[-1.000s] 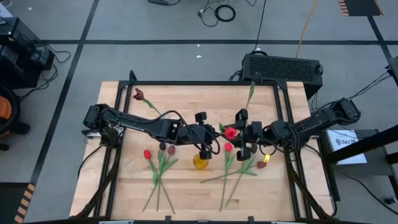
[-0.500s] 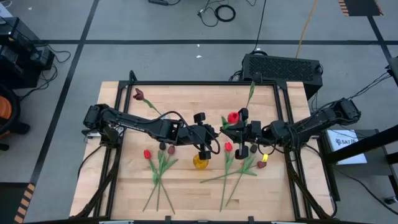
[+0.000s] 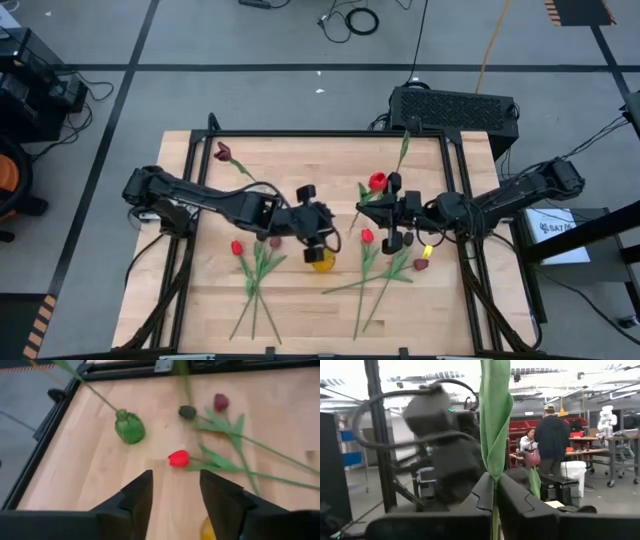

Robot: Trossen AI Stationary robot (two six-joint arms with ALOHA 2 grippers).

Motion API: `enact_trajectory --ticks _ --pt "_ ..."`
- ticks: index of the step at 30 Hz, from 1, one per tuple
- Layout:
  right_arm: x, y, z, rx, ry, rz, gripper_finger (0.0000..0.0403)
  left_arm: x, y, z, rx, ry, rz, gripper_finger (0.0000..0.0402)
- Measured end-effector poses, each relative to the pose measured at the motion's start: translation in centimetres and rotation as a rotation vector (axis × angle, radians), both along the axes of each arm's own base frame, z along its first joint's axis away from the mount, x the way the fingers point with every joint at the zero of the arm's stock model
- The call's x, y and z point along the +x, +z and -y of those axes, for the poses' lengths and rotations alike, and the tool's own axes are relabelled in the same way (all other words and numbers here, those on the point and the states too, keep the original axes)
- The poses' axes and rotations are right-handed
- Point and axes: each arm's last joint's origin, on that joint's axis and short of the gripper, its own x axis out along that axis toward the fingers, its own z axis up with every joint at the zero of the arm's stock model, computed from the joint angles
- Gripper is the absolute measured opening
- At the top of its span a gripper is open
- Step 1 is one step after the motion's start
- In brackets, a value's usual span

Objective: Sort flowers into vase by color
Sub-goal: Put the top red flower into the yellow vase

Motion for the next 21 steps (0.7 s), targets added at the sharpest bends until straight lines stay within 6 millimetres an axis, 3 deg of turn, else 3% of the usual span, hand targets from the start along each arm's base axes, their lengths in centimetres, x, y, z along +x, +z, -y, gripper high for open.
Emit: enact_trajectory --ticks 7,13,17,21 --pt "0.3 -0.4 0.7 0.085 -0.009 -0.028 0.0001 -2.8 1.4 1.6 0.027 -0.055 -0.050 0.0186" --pt "0.8 -0.9 1.1 0.156 -0.009 -0.030 0.0002 -5.8 3.9 3.2 0.107 -0.012 0.024 0.0187" --pt "1.3 -1.1 1.0 0.165 -0.005 0.014 0.0003 -8.0 3.3 3.8 0.190 0.026 0.035 0.0187" --pt "1.9 -1.3 1.0 0.172 -0.004 0.066 0.0003 -9.9 2.6 3.2 0.223 0.078 0.084 0.0187"
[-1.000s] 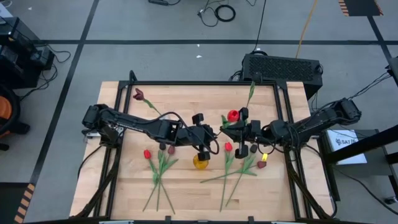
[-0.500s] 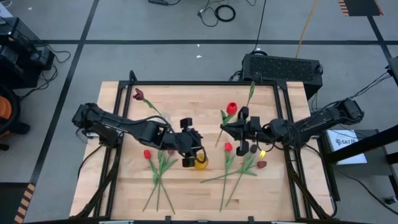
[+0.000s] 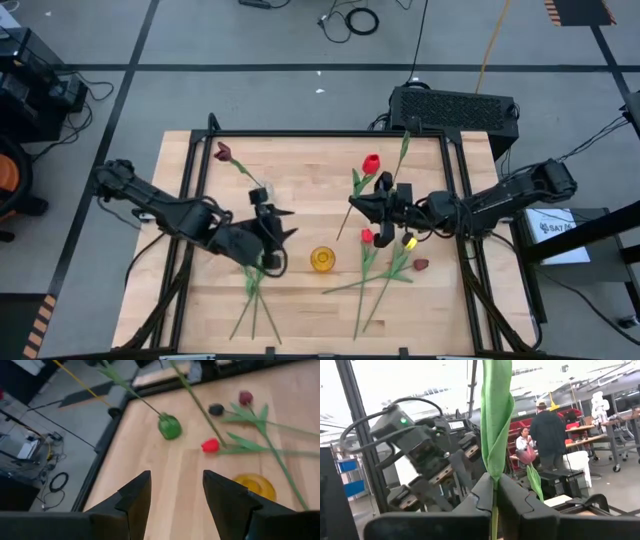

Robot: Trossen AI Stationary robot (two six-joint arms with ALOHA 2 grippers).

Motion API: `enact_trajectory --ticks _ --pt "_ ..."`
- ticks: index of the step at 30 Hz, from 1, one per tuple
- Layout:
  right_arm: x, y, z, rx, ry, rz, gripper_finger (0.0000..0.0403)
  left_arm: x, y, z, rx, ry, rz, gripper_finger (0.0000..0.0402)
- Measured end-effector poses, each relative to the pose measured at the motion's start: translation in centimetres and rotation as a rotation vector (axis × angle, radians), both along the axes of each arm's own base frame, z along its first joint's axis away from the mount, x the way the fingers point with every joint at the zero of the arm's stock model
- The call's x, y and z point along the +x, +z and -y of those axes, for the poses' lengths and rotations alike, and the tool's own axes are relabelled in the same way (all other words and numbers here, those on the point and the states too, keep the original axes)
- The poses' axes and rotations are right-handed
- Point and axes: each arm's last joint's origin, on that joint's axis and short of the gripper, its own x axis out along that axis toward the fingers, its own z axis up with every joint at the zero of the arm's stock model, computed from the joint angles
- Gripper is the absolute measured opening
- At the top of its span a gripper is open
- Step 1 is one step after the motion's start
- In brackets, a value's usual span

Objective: Sort flowers into vase by color
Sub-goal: Put the top red flower into the yellow vase

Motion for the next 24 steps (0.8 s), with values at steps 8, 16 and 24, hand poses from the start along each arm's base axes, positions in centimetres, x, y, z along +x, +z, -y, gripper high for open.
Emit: enact_trajectory --ticks 8,16,24 --pt "2.0 -1.5 0.4 0.087 0.000 -0.021 0.0004 -2.8 -1.5 -2.1 -0.016 -0.003 0.049 0.0187" --pt "5.5 -2.5 -0.8 0.103 0.027 -0.086 0.0004 -3.9 -2.1 -2.4 -0.070 -0.072 0.041 0.0187" --pt "6.0 -3.0 -0.9 0.109 0.021 -0.118 0.0004 -3.9 -2.1 -2.3 -0.088 -0.097 0.035 0.0187"
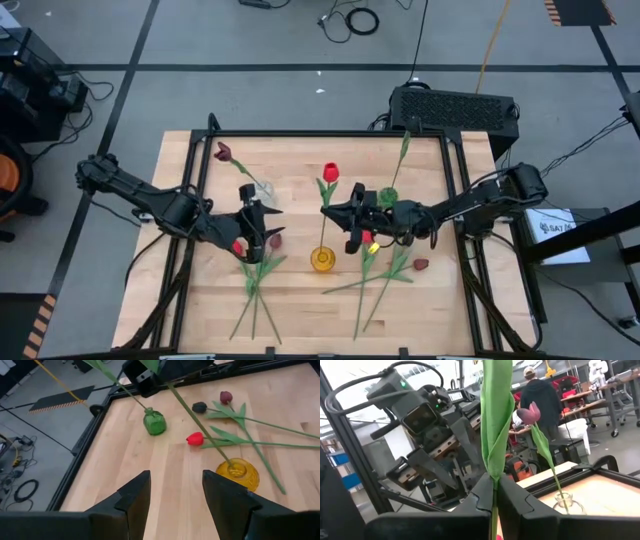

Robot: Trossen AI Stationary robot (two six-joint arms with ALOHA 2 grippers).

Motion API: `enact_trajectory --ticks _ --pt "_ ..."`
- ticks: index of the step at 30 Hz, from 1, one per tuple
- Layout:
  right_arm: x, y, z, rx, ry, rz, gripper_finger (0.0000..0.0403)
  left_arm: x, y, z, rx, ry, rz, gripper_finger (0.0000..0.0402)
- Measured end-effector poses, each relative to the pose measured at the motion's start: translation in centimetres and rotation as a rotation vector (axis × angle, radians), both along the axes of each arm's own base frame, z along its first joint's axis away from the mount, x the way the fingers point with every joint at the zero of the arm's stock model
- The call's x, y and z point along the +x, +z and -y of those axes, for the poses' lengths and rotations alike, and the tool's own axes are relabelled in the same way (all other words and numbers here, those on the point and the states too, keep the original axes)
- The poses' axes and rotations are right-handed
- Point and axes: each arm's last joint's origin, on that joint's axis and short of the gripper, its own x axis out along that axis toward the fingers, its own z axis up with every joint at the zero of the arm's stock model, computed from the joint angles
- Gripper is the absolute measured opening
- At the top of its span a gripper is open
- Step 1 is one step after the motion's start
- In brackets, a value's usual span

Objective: Sort flowers into vase by color
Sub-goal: Put the top red flower into the yellow vase

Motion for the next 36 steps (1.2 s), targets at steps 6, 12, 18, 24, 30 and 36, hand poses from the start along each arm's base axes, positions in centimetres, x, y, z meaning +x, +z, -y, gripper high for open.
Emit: enact_trajectory --ticks 6,12,18,24,30,36 --pt "0.1 -0.4 -0.2 -0.004 0.006 -0.040 0.0004 0.0 0.0 0.0 -0.002 0.000 0.004 0.0187" --pt "0.1 -0.9 -0.3 -0.015 0.008 -0.094 0.0004 0.0 0.0 0.0 -0.003 0.000 0.006 0.0187" --pt "0.3 -1.6 -0.9 -0.044 -0.010 -0.122 0.0020 0.2 0.3 0.1 -0.014 0.000 0.033 0.0187" --pt "0.7 -2.8 -1.3 -0.029 -0.021 -0.140 0.0063 0.2 0.3 0.1 -0.013 0.000 0.032 0.0187" --pt "0.9 -3.5 -1.3 -0.017 -0.024 -0.167 0.0116 0.2 0.2 0.1 -0.011 0.000 0.025 0.0187" --pt "0.7 -3.1 -1.2 -0.021 -0.021 -0.181 0.0170 0.1 0.1 0.1 -0.007 0.000 0.017 0.0187"
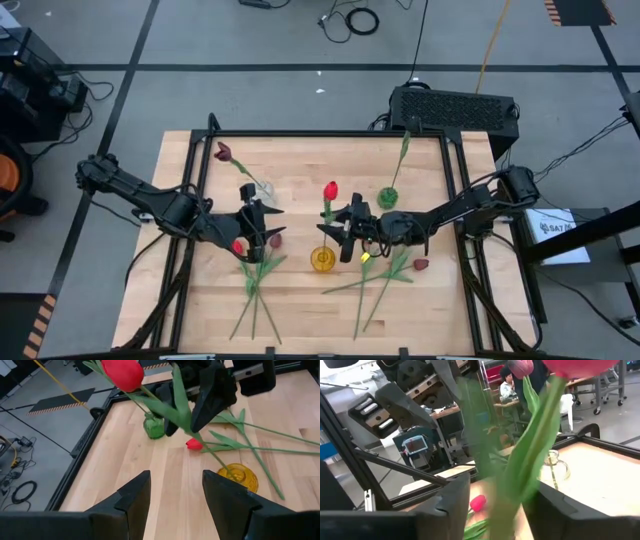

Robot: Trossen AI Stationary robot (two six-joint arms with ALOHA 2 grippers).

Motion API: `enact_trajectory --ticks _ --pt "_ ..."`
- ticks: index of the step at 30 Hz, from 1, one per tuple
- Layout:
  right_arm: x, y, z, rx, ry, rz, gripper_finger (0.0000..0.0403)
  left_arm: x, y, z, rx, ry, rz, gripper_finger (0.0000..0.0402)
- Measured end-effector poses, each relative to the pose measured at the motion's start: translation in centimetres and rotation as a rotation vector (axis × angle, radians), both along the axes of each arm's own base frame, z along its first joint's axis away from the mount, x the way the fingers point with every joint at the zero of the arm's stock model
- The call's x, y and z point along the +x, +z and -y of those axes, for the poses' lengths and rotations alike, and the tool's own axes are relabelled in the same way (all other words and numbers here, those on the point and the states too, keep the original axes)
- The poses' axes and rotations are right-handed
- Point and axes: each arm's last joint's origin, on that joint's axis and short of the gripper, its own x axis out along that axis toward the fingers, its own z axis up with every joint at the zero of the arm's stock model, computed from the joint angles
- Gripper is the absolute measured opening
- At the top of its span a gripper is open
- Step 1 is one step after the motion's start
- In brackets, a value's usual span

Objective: Sort flowers into vase by color
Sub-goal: Put the top red flower into the yellow vase, then put the left dark red flower into the transparent vase

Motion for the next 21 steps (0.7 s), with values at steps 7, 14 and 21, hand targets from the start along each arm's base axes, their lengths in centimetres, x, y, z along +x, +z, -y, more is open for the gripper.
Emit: enact_trajectory --ticks 7,14,21 --pt "-0.7 0.5 0.0 0.012 0.012 -0.069 0.0225 0.0 0.0 0.0 0.000 0.000 -0.003 0.0187" --pt "-1.8 1.6 -0.1 0.018 0.025 -0.121 0.0262 0.0 0.0 0.0 -0.006 0.003 -0.001 0.0187" --pt "-4.0 3.3 -0.3 0.028 0.067 -0.198 0.0278 0.0 0.0 0.0 -0.013 0.000 -0.002 0.0187"
